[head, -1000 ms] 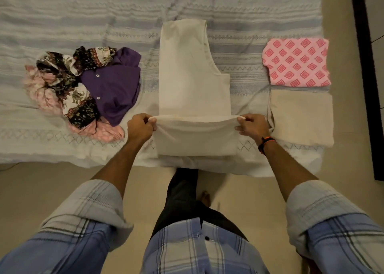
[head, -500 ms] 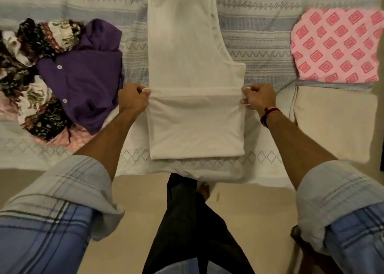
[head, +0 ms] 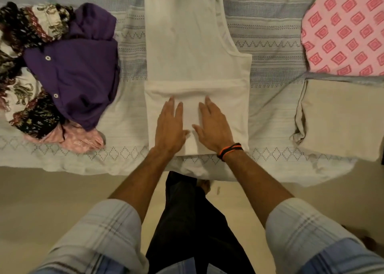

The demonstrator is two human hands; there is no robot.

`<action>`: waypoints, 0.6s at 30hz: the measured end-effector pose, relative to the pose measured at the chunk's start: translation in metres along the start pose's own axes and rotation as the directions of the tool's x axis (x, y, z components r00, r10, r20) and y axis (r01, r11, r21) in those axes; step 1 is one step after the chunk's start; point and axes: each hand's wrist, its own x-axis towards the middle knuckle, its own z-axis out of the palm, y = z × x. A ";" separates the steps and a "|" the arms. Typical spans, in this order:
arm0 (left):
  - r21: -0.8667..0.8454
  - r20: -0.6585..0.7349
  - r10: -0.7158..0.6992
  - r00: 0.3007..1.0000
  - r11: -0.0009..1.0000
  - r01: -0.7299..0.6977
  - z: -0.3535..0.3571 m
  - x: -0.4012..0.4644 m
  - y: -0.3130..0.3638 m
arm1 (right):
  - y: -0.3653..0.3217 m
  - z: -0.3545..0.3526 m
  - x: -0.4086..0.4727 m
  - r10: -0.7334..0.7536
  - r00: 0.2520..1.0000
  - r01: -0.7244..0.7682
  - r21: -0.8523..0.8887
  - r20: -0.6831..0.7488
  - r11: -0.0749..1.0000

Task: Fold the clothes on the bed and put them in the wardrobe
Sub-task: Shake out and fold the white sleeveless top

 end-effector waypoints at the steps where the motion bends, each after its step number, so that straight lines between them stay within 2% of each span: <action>1: 0.086 0.062 -0.019 0.998 0.996 0.013 0.006 -0.002 -0.004 | 0.004 0.005 0.001 -0.007 1.000 0.008 -0.037 0.024 0.999; 3: 0.157 0.136 -0.078 0.988 0.986 0.056 0.008 -0.005 -0.021 | 0.024 0.004 0.001 0.045 0.999 -0.044 -0.062 0.025 0.997; 7: 0.253 0.169 -0.087 0.982 0.967 0.042 -0.007 -0.014 -0.055 | 0.078 -0.018 -0.008 0.144 0.989 -0.144 -0.149 -0.007 0.978; 9: 0.283 0.152 -0.132 0.979 0.955 0.085 -0.007 -0.021 -0.055 | 0.078 -0.021 -0.016 0.204 0.978 -0.208 -0.156 -0.039 0.966; 11: 0.299 0.102 -0.107 0.989 0.952 0.072 0.003 -0.034 -0.040 | 0.056 -0.013 -0.026 0.235 0.971 -0.240 -0.139 -0.053 0.961; 13: 0.255 0.056 0.018 0.998 0.966 -0.032 0.022 -0.048 -0.020 | 0.025 0.008 -0.040 0.118 0.993 -0.117 -0.133 -0.001 0.984; 15: 0.161 0.099 0.108 0.989 0.979 -0.123 0.040 -0.063 -0.005 | 0.001 0.034 -0.060 -0.025 0.996 0.036 -0.128 0.090 0.991; 16: 0.119 0.153 0.119 0.981 0.983 -0.137 0.048 -0.072 -0.002 | -0.006 0.046 -0.071 -0.056 0.990 0.071 -0.118 0.130 0.990; 18: 0.086 0.237 0.058 0.970 0.993 -0.081 0.056 -0.081 -0.010 | -0.002 0.056 -0.082 -0.028 0.987 0.043 -0.093 0.157 0.995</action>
